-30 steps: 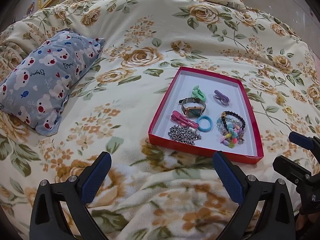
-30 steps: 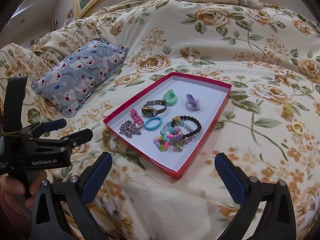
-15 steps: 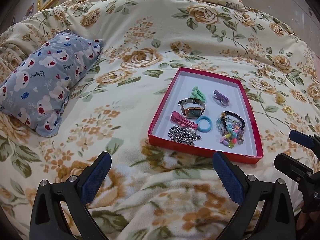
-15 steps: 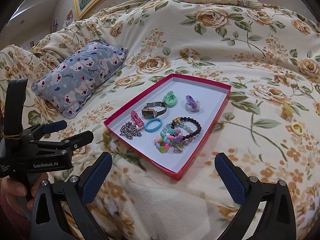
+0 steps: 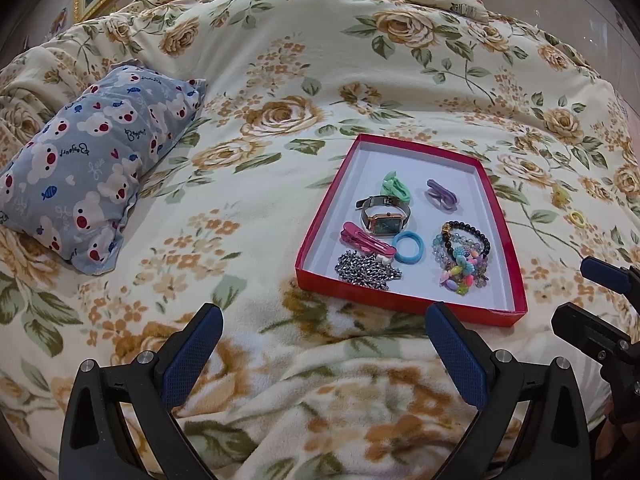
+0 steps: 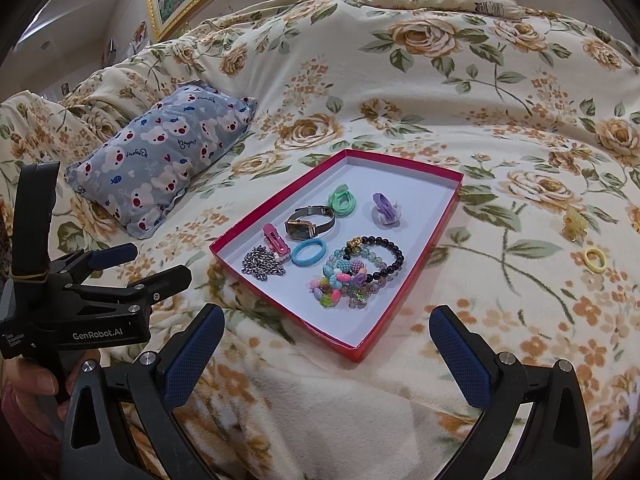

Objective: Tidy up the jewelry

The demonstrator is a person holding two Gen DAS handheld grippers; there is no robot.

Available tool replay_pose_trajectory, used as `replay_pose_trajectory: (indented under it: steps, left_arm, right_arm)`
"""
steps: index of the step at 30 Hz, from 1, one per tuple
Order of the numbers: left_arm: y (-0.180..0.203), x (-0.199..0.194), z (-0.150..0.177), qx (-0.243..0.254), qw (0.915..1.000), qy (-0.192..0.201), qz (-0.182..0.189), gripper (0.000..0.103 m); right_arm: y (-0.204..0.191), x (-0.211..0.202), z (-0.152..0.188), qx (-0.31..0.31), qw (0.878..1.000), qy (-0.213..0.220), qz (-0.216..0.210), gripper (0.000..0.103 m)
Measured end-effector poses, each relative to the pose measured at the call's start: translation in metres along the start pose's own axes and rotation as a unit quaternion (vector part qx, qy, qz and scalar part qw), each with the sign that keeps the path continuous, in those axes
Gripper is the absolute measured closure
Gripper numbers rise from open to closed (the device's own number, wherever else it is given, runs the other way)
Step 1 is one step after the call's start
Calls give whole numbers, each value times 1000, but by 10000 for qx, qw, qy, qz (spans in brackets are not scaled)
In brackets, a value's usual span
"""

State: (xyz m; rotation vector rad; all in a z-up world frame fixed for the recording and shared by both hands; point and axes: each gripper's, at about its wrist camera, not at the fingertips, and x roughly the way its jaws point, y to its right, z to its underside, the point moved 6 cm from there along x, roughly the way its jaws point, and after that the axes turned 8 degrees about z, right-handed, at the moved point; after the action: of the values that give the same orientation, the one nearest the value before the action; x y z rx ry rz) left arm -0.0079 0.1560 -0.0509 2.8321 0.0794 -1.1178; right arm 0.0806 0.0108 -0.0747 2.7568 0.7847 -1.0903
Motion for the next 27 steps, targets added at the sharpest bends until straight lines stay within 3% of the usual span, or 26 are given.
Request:
replay_pose_trajectory:
  steps: [27]
  left_arm:
    - [0, 1, 0, 50, 10000, 10, -8, 1]
  right_arm:
    - [-2, -1, -1, 14, 10000, -19, 0, 0]
